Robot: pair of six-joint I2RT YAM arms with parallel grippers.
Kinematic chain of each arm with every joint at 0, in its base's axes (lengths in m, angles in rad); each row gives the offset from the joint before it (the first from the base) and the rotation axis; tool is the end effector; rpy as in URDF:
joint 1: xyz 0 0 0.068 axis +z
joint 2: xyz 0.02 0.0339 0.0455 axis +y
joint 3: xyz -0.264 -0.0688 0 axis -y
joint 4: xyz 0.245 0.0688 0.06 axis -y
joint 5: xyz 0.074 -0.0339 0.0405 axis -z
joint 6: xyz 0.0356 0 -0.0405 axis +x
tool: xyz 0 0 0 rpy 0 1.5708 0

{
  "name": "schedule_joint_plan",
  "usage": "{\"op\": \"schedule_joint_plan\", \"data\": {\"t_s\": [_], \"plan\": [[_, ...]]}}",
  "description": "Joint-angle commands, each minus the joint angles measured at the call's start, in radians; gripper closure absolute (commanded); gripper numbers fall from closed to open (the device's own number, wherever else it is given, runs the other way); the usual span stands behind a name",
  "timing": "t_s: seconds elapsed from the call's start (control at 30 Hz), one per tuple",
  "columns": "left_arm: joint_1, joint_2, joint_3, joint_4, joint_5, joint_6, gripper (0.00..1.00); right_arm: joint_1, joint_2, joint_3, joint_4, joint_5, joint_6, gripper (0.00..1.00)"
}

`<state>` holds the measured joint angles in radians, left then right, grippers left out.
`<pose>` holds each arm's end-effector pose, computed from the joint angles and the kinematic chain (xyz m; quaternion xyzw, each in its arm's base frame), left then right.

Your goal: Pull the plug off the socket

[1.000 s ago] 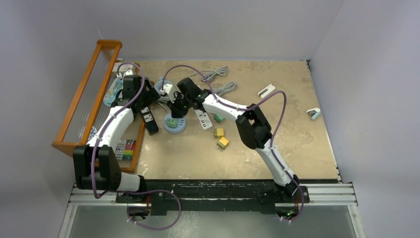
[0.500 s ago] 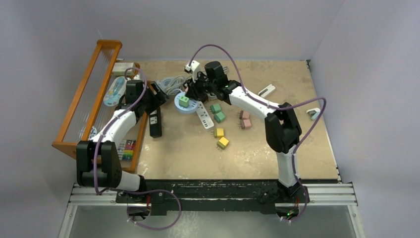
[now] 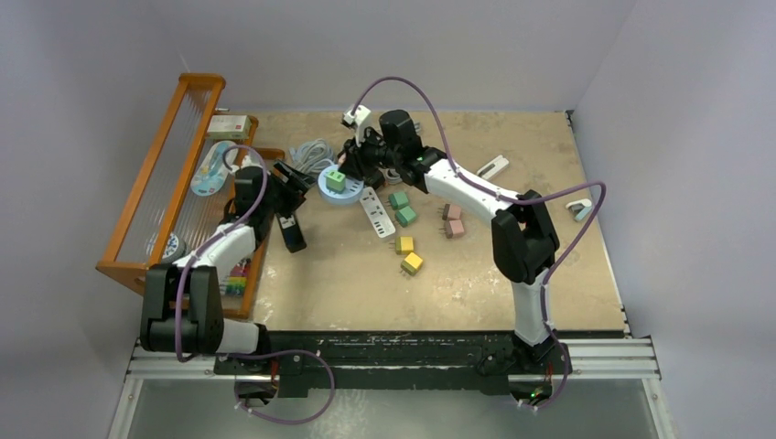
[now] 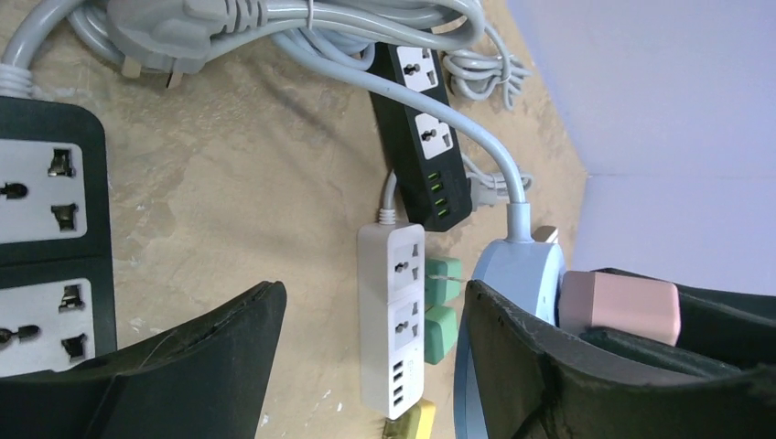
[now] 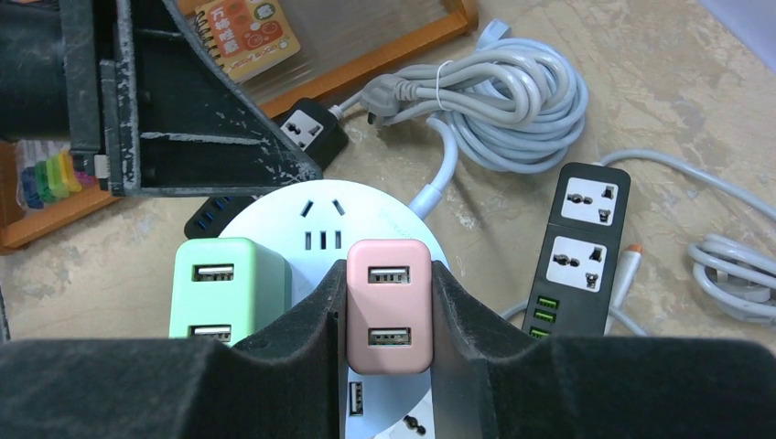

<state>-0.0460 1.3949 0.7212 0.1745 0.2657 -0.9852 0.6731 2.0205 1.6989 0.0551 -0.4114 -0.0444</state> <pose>0.2971 -0.0230 0.2156 -0.3254 0.7906 -0.3486 0.3841 0.3735 0.3160 0.3027 -0.3892 0.6850 0.3381 0.5148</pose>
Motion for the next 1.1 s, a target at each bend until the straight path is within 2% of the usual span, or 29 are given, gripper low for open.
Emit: {"op": "schedule_joint_plan", "data": {"t_s": [0.0, 0.1, 0.27, 0.4, 0.73, 0.77, 0.8, 0.83, 0.87, 0.9, 1.07], "plan": [[-0.011, -0.107, -0.082, 0.217, -0.008, -0.156, 0.29, 0.013, -0.058, 0.037, 0.212, -0.045, 0.041, 1.0], [-0.008, -0.165, -0.135, 0.3, -0.053, -0.198, 0.29, 0.014, -0.059, 0.036, 0.21, -0.057, 0.044, 1.0], [-0.009, -0.127, -0.184, 0.52, -0.014, -0.314, 0.29, 0.016, -0.051, 0.043, 0.205, -0.082, 0.048, 1.0], [-0.016, -0.058, -0.14, 0.456, 0.018, -0.282, 0.29, 0.017, -0.055, 0.045, 0.208, -0.095, 0.05, 1.0], [-0.081, 0.049, -0.161, 0.649, 0.021, -0.394, 0.3, 0.028, -0.054, 0.052, 0.215, -0.138, 0.068, 1.0], [-0.086, 0.059, -0.163, 0.666, 0.017, -0.408, 0.34, 0.028, -0.051, 0.057, 0.215, -0.146, 0.071, 1.0], [-0.087, 0.071, -0.164, 0.687, 0.016, -0.421, 0.44, 0.028, -0.049, 0.06, 0.215, -0.153, 0.074, 1.0], [-0.087, 0.08, -0.169, 0.706, 0.017, -0.434, 0.61, 0.029, -0.048, 0.063, 0.215, -0.158, 0.076, 1.0], [-0.087, 0.09, -0.173, 0.725, 0.017, -0.445, 0.85, 0.028, -0.05, 0.064, 0.215, -0.162, 0.081, 1.0], [-0.086, 0.097, -0.174, 0.732, 0.014, -0.45, 1.0, 0.028, -0.053, 0.064, 0.215, -0.169, 0.087, 1.0], [-0.074, 0.083, -0.175, 0.626, -0.042, -0.416, 1.0, 0.008, -0.083, 0.06, 0.205, -0.196, 0.111, 1.0]]}}
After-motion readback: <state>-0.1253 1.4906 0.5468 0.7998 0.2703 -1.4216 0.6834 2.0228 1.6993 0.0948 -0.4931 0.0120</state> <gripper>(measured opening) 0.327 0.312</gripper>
